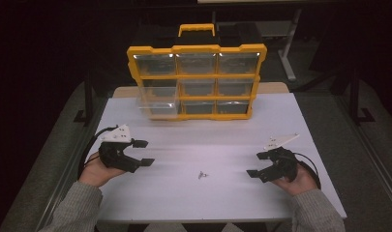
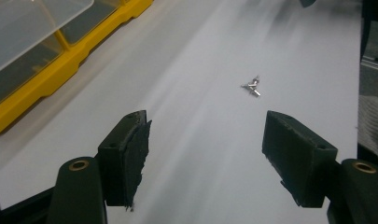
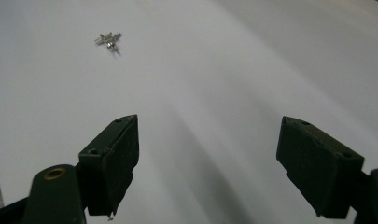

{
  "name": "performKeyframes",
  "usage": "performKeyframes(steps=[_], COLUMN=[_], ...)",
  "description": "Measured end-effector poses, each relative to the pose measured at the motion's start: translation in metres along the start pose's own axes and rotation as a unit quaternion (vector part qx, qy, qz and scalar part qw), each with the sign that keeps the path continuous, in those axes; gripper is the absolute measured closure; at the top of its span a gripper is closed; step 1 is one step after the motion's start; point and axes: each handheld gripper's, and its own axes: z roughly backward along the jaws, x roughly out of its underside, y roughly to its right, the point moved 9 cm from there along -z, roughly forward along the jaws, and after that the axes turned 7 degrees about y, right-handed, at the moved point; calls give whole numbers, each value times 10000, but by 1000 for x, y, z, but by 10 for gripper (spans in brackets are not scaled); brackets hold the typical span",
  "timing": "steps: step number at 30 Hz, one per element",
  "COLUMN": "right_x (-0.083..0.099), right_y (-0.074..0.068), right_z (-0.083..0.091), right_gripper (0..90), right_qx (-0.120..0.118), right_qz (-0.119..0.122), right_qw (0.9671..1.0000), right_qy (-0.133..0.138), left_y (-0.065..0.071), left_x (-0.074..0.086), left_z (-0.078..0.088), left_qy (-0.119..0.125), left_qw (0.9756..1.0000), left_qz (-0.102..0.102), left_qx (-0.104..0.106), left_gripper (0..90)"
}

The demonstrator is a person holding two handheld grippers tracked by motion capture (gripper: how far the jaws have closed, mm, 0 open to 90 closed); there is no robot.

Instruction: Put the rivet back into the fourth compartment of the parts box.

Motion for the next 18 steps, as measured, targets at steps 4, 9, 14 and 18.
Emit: performKeyframes(steps=[4, 9, 14, 18], right_x=[-9, -20, -31, -41], right_y=[-1, -4, -9, -14], right_z=[-1, -3, -5, -8], right_gripper=[194, 194, 200, 221], right_qx=[-41, -72, -134, -214], right_qz=[-1, 91, 177, 254], right_qw=[10000, 9999, 9997, 9994], right_qy=[10, -26, -40, -61], left_y=[1, 3, 4, 5], left_x=[6, 13, 17, 22], left_z=[-1, -4, -5, -6], left_qy=[4, -18, -7, 15], left_qw=[10000, 9999, 9999, 9998], left_qz=[16, 110, 124, 165], left_qx=[-44, -92, -116, -146], left_gripper=[294, 271, 251, 250])
